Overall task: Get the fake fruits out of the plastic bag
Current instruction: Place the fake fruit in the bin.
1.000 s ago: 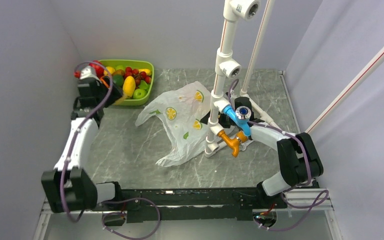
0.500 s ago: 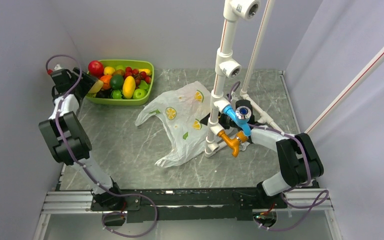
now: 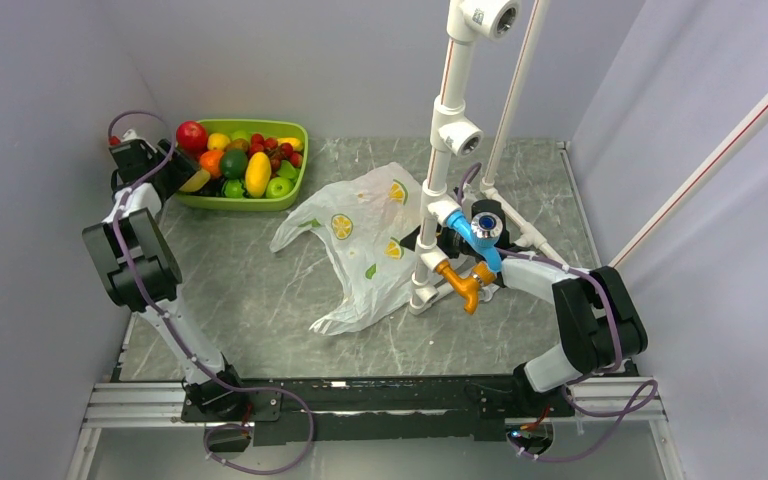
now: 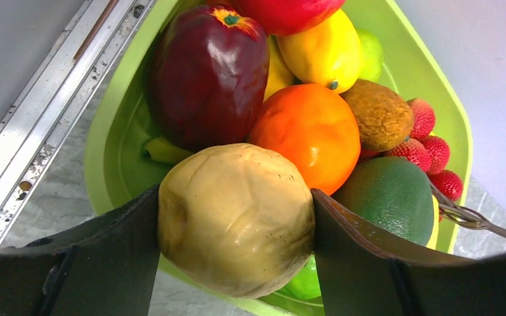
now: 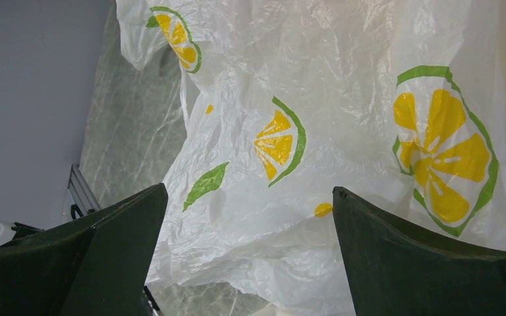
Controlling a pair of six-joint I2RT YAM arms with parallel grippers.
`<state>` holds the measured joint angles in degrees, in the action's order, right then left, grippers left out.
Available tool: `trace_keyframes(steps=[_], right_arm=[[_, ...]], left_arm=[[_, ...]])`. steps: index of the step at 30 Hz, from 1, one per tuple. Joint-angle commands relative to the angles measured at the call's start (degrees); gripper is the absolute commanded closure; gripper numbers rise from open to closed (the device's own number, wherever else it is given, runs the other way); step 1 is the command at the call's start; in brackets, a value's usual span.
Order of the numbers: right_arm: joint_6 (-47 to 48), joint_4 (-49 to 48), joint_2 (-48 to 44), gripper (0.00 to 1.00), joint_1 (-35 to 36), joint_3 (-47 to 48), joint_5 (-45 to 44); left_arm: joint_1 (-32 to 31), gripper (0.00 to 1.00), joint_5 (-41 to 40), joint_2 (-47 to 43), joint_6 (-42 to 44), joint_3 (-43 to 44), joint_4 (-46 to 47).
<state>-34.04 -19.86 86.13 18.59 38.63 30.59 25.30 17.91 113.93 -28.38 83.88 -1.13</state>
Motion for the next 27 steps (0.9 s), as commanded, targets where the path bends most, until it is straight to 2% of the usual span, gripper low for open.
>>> trace_keyframes(steps=[1, 3, 5, 11, 16, 22, 24, 27], right_arm=[[0.4, -3.9, -2.4, 0.01, 0.1, -0.2, 0.9], [0.0, -5.0, -2.2, 0.01, 0.0, -0.5, 1.7], [0.3, -4.8, -2.3, 0.01, 0.1, -0.6, 1.8], [0.4, -4.7, -3.4, 0.01, 0.1, -0.8, 1.4], [1.1, -3.7, -3.8, 0.01, 0.0, -0.9, 1.0], [-0.2, -5.5, -3.6, 0.01, 0.1, -1.3, 2.2], [-0.5, -5.7, -3.1, 0.01, 0.1, -1.2, 2.7], [-0.2, -4.4, -2.8, 0.01, 0.1, -1.0, 1.7]], left_arm=[[0.0, 0.2, -1.4, 0.0, 4.5, 3.5, -2.2], [0.0, 0.07, -2.6, -1.0, 5.4, 3.1, -2.8], [0.0, 0.01, -3.6, -2.7, 6.4, 2.5, -2.7], [-0.1, 0.01, -6.9, -5.6, 7.2, 4.8, -5.3], [-0.2, 0.01, -13.4, -11.4, 8.4, 2.2, -6.1], [-1.2, 0.01, -19.9, -17.0, 7.1, 2.4, -14.0], [-2.1, 0.01, -18.1, -20.6, 6.1, -0.5, -16.0], [-4.1, 0.06, -10.4, -29.3, 4.3, -11.6, -12.1]])
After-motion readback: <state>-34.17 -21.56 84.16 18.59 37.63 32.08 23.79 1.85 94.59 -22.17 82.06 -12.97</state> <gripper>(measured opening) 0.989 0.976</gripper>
